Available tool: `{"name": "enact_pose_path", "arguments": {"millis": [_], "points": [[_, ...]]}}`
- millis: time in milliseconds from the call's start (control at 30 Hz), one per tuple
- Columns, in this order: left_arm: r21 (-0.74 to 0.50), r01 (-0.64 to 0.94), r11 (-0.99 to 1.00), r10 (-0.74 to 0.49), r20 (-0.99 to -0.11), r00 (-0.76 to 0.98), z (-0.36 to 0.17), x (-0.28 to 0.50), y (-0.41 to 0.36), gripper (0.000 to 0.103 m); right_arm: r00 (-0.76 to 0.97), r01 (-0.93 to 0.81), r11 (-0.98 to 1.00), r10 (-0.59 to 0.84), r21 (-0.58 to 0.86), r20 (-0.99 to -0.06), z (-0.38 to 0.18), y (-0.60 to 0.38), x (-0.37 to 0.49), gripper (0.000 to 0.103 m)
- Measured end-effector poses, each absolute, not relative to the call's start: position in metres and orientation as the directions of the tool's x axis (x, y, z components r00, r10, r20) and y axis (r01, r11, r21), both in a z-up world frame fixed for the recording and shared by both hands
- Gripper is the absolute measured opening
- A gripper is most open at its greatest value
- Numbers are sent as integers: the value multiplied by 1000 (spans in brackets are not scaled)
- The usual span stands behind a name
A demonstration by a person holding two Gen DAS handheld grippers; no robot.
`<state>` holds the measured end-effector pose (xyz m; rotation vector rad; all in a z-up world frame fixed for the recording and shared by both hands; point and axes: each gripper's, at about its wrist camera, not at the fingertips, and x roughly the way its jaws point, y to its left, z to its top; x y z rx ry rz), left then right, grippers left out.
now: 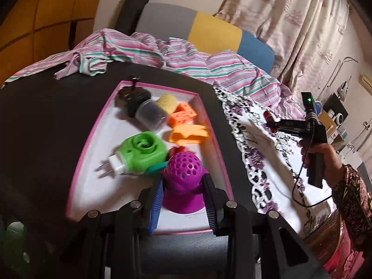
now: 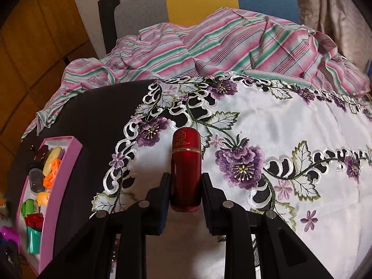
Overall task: Organize rigid objects
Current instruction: 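Carry the magenta ball over the tray with the left tool while the right tool carries the lipstick, then lower the magenta ball into the tray and open the left tool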
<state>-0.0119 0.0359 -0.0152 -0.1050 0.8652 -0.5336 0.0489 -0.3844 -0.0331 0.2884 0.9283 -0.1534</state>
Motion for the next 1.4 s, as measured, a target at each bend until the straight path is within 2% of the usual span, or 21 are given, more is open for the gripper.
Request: {"name": "enact_pose_path", "arguments": {"millis": [400, 533, 900, 1067, 1400], "points": [[-211, 342, 916, -374, -759, 533, -43, -5, 55, 32, 636, 246, 943, 16, 223, -771, -9, -374, 34, 26], [-199, 313, 929, -347, -766, 541, -45, -3, 57, 44, 656, 221, 941, 50, 255, -753, 2, -358, 21, 26], [-347, 303, 887, -460, -704, 541, -28, -13, 72, 45, 642, 129, 922, 203, 365, -740, 4, -299, 1, 26], [-373, 313, 873, -487, -688, 538, -23, -16, 72, 45, 609, 80, 910, 278, 406, -743, 0, -261, 1, 26], [-386, 340, 858, -514, -662, 545, -17, -22, 77, 47, 564, -32, 934, 312, 357, -765, 3, -181, 17, 26]]}}
